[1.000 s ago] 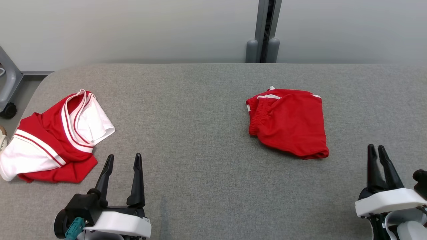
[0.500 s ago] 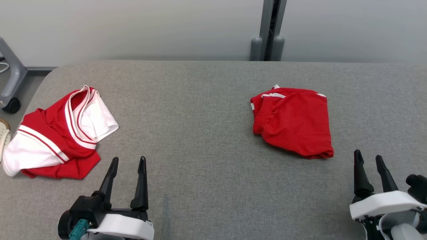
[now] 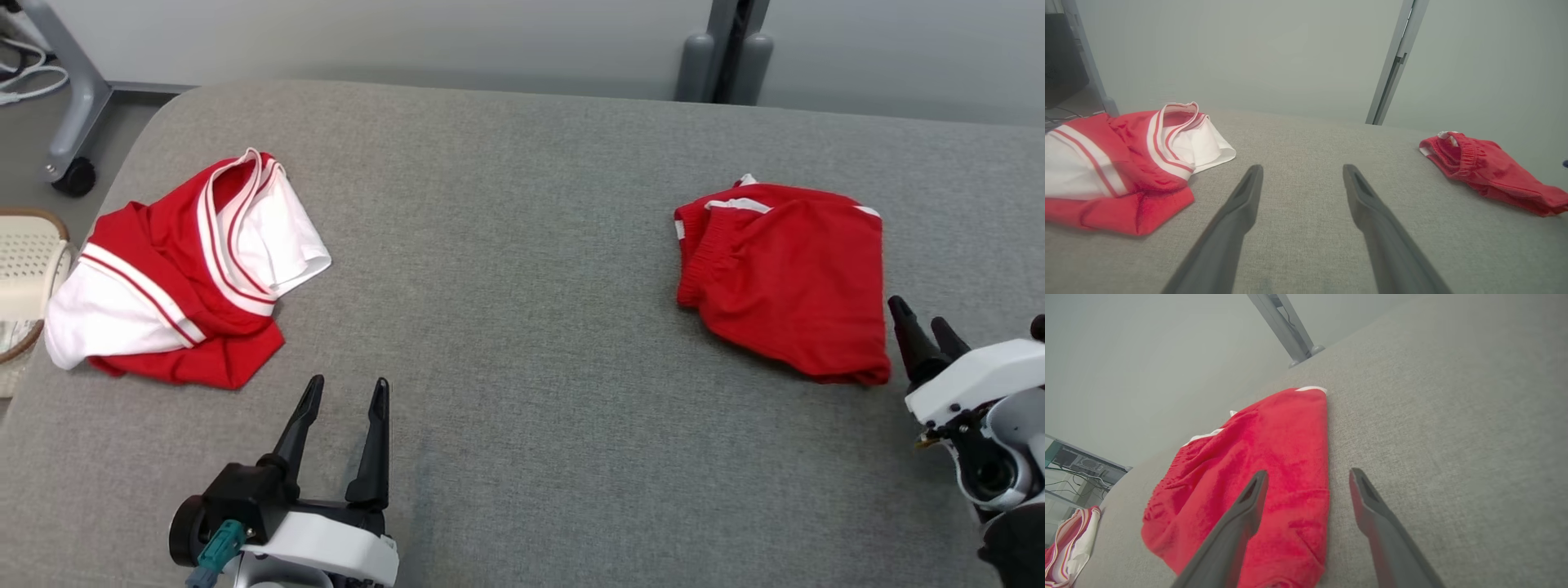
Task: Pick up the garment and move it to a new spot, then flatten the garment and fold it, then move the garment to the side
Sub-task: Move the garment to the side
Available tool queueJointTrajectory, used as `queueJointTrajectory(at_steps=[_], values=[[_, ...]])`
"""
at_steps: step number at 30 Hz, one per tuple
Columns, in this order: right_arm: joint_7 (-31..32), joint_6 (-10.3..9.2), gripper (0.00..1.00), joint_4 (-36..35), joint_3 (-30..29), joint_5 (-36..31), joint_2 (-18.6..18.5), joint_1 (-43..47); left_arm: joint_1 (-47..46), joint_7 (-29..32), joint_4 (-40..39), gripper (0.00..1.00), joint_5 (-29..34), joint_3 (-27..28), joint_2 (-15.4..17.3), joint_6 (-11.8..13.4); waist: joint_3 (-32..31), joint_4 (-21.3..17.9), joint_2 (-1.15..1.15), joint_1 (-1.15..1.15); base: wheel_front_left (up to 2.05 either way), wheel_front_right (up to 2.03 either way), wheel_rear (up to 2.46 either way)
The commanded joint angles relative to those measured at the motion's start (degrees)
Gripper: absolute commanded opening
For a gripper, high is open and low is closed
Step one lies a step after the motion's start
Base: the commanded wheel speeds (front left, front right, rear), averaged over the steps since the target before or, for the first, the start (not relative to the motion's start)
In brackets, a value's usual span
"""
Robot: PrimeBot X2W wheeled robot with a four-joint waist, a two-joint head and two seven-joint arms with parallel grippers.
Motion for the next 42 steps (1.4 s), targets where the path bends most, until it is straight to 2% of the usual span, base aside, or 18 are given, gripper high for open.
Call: queueJointTrajectory(at_steps=[1, 8, 16, 26, 27, 28, 30, 31, 42], values=[[1.0, 0.02, 1.00, 1.0, 0.2, 1.0, -0.8, -1.2, -0.9, -0.1, 0.0, 1.00, 0.1, -0.1, 0.2, -0.1, 1.2, 1.4, 0.00, 0.00, 0.00, 0.00, 0.00], [10.0, 0.02, 1.00, 7.8, 1.5, 6.5, -4.5, -7.1, -1.8, -0.1, -0.1, 1.00, -0.4, -0.9, 0.2, 0.2, 3.1, 4.1, 0.00, 0.00, 0.00, 0.00, 0.00], [16.7, 0.02, 1.00, 11.3, 4.8, 10.4, -6.2, -11.1, -2.8, -0.1, -0.5, 1.00, -0.6, -1.3, 0.2, 0.0, 5.3, 5.3, 0.00, 0.00, 0.00, 0.00, 0.00], [18.9, 0.01, 1.00, 10.2, 10.2, 14.5, -7.0, -13.6, -4.3, -0.1, -0.1, 1.00, -0.7, -2.5, 0.2, 0.2, 7.2, 5.9, 0.00, 0.00, 0.00, 0.00, 0.00], [18.9, 0.01, 0.96, 10.1, 10.6, 14.9, -7.0, -13.9, -4.5, -0.1, -0.1, 1.00, -0.7, -2.5, 0.2, 0.2, 7.4, 5.9, 0.00, 0.00, 0.00, 0.00, 0.00], [18.9, 0.01, 0.77, 10.0, 11.0, 15.2, -7.1, -14.0, -4.7, -0.1, -0.1, 1.00, -0.8, -2.6, 0.2, 0.3, 7.5, 5.9, 0.00, 0.00, 0.00, 0.00, 0.00], [18.2, 0.01, 0.16, 9.7, 12.0, 15.5, -7.3, -14.4, -4.9, -0.1, 0.0, 1.00, -0.9, -2.6, 0.2, 0.3, 7.6, 5.8, 0.00, 0.00, 0.00, 0.00, 0.00], [17.7, 0.02, 0.00, 9.6, 12.4, 15.6, -7.6, -14.6, -4.9, -0.1, 0.0, 1.00, -1.0, -2.6, 0.2, 0.4, 7.7, 5.8, 0.00, 0.00, 0.00, 0.00, 0.00], [14.8, 0.00, 0.00, 10.7, 17.9, 13.3, -13.2, -16.5, -5.1, -0.1, 0.2, 1.00, -1.3, -2.7, 0.2, 0.7, 7.4, 5.1, 0.00, 0.00, 0.00, 0.00, 0.00]])
